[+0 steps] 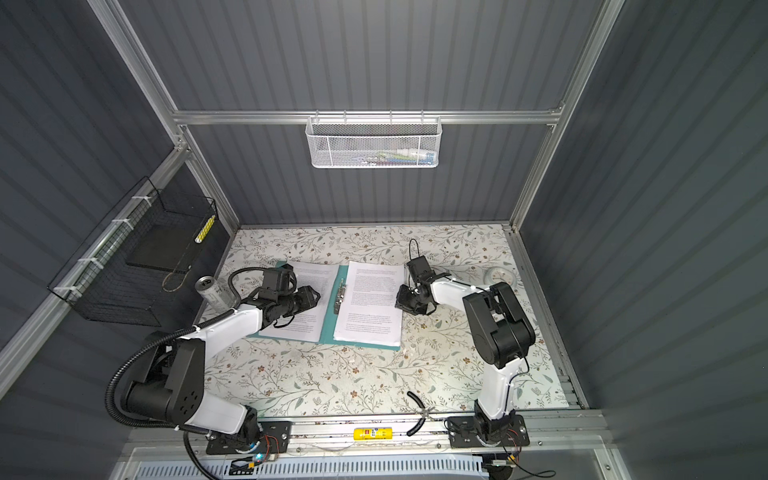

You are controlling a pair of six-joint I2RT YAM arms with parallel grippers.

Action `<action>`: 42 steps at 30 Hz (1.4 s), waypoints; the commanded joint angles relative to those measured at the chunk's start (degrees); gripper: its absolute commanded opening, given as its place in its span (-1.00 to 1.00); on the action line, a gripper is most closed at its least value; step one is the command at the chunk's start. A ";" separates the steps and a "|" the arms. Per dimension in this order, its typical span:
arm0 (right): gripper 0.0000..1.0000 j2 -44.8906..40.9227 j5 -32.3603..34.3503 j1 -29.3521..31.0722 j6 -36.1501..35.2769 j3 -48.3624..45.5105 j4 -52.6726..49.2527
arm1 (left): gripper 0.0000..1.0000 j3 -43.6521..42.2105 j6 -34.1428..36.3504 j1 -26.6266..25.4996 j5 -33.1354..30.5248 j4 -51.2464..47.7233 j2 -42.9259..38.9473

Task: Put the files into the folder

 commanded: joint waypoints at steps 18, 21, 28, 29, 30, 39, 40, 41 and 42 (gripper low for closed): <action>-0.36 1.79 0.31 0.42 -1.49 4.47 -2.60 | 0.09 -1.29 1.07 -0.20 1.95 1.07 1.67; -0.36 1.79 0.05 0.41 -1.59 4.54 -2.60 | 0.09 -1.46 0.91 -0.20 2.25 1.42 1.87; -0.35 2.48 -0.43 0.13 -1.59 4.48 -1.88 | 0.09 -1.66 0.82 -0.20 2.69 1.82 2.03; -0.36 2.44 -0.46 0.13 -1.50 4.41 -1.58 | 0.09 -1.69 0.82 -0.20 2.69 1.82 1.94; -0.36 2.49 -0.49 0.18 -1.41 4.26 -1.22 | 0.09 -1.71 0.82 -0.20 2.60 1.89 1.86; -0.62 1.78 -4.42 0.07 -0.54 2.17 1.79 | 0.09 -2.06 0.51 -0.20 2.60 2.00 1.67; -0.63 1.79 -4.74 -0.06 -0.29 1.89 2.25 | 0.09 -2.12 0.54 -0.20 2.60 2.00 1.67; -0.67 1.74 -5.09 0.00 -0.11 1.66 2.57 | 0.09 -2.16 0.55 -0.20 2.60 2.00 1.67; -0.71 1.85 -5.42 -0.08 0.00 1.43 2.92 | 0.09 -2.15 0.55 -0.20 2.51 2.00 1.67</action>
